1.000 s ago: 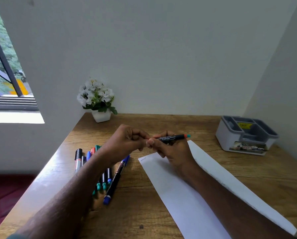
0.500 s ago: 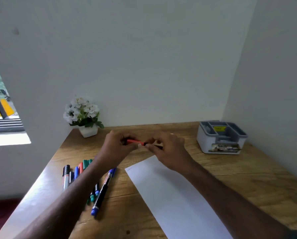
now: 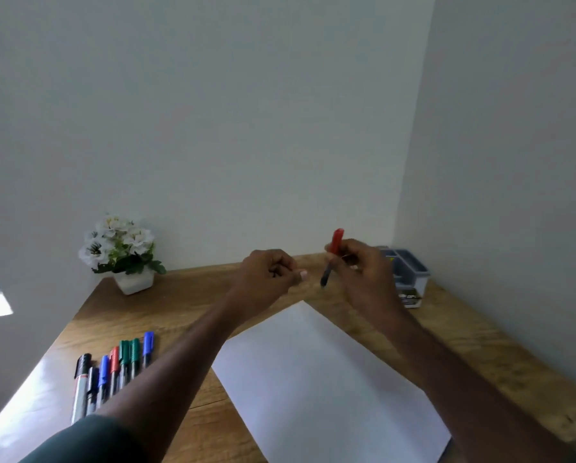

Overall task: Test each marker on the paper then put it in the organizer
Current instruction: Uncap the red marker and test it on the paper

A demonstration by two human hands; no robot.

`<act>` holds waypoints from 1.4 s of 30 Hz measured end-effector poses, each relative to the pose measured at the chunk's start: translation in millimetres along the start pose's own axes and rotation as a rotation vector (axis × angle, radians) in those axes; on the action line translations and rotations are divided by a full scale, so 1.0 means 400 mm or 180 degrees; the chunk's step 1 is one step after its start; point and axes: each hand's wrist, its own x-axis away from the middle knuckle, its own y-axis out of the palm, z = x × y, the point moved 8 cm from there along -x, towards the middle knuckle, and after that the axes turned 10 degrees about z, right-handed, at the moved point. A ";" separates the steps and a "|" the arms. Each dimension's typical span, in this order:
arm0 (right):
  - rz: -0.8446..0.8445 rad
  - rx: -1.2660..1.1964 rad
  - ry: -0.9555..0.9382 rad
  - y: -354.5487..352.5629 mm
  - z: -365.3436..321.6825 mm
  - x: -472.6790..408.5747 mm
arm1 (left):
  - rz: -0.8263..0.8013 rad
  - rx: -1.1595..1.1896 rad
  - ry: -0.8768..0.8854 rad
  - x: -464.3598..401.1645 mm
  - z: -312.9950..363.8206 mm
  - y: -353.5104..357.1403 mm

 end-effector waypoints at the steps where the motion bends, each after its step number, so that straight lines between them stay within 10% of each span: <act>1: 0.0174 -0.0036 0.0026 -0.035 0.008 -0.024 | -0.0054 -0.0114 0.0020 -0.004 -0.001 0.019; 8: 0.0962 0.0235 -0.0081 -0.203 0.035 -0.147 | -0.0453 -0.0550 0.0088 -0.051 -0.008 0.136; 31: -0.0244 0.1500 0.0220 -0.103 0.130 -0.072 | -0.0509 -0.0820 0.0206 -0.045 -0.008 0.114; 42: 0.0675 0.0693 -0.0410 -0.005 -0.068 0.061 | -0.0278 -0.0928 -0.0120 0.030 -0.049 -0.051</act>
